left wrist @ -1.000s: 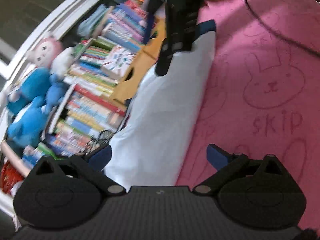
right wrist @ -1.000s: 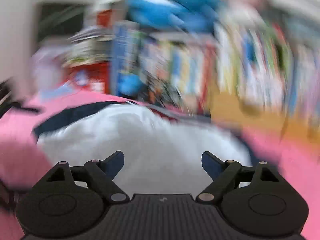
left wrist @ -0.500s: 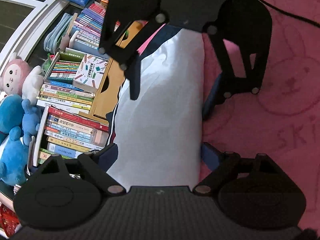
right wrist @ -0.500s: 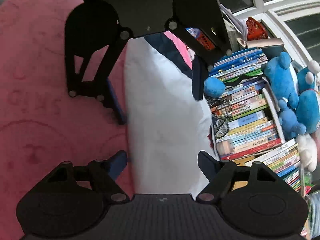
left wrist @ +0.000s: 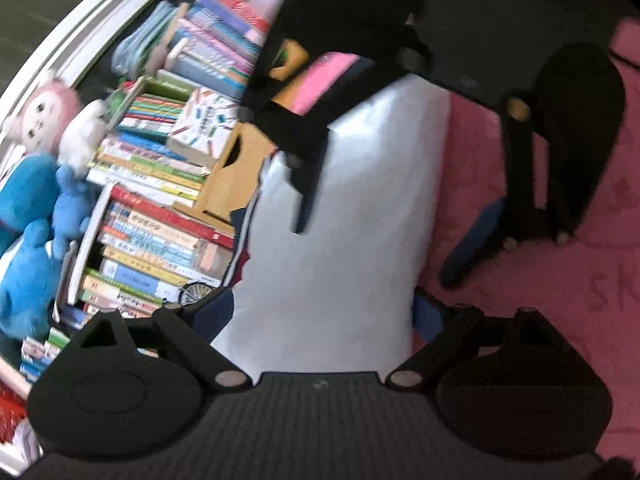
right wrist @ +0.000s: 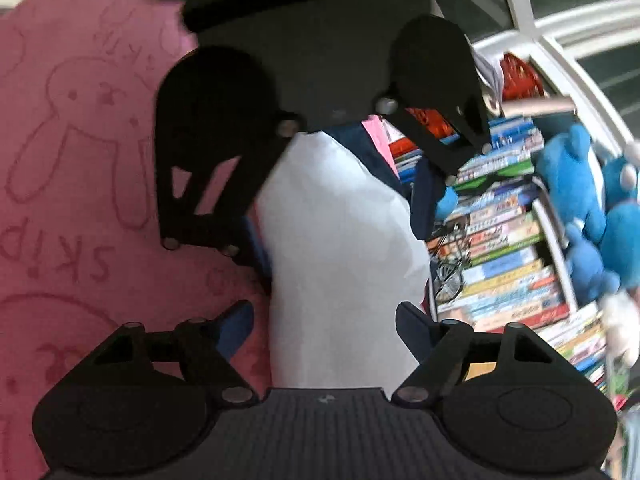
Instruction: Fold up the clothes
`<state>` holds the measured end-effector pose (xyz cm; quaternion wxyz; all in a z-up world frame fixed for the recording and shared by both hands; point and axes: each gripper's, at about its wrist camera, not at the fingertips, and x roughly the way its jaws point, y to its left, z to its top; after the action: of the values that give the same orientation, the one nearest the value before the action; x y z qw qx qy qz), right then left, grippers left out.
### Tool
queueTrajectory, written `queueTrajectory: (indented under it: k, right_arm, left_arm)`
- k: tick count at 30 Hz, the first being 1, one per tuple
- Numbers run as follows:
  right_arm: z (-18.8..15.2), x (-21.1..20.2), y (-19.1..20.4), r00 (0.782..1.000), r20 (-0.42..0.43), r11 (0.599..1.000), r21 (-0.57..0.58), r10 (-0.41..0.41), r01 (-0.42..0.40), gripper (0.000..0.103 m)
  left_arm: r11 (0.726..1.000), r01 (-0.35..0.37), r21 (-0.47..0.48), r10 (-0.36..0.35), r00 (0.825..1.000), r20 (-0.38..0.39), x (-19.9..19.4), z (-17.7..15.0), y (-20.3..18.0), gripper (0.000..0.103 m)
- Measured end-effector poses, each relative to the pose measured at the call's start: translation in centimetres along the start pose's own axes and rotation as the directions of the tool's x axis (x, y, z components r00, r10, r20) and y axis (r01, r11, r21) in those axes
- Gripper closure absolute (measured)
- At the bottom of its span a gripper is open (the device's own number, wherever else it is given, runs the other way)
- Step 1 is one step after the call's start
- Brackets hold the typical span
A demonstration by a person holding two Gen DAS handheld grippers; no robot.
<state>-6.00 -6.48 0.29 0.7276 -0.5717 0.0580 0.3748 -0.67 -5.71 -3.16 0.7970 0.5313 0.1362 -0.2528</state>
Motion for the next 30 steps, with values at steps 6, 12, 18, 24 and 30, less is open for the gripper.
queueTrajectory:
  k: [6, 12, 18, 24, 30]
  right_arm:
    - [0.3, 1.6, 0.0, 0.997, -0.065, 0.999, -0.022, -0.047, 0.045, 0.067]
    - [0.4, 2.8, -1.4, 0.993, -0.099, 0.996, 0.052, -0.07, 0.075, 0.09]
    - [0.7, 2.4, -2.2, 0.994, -0.087, 0.995, 0.064, -0.071, 0.077, 0.09]
    - [-1.2, 1.0, -1.8, 0.991, -0.113, 0.993, 0.074, -0.078, 0.087, 0.09]
    - [-6.9, -1.8, -1.7, 0.966, -0.257, 0.982, 0.168, -0.036, 0.081, 0.093]
  left_arm:
    - [0.999, -0.019, -0.049, 0.02, 1.0, 0.022, -0.7, 0.1, 1.5, 0.011]
    - [0.991, 0.045, 0.128, -0.047, 0.999, 0.013, -0.1, 0.1, -1.4, 0.012]
    - [0.996, 0.056, 0.069, -0.049, 0.994, -0.099, 2.0, -0.1, -1.3, 0.07]
    - [0.994, 0.049, -0.101, -0.072, 0.969, -0.235, 1.5, -4.2, 1.6, 0.078]
    - [0.939, 0.039, -0.341, -0.155, 0.936, -0.317, -0.4, -9.2, 5.3, 0.078]
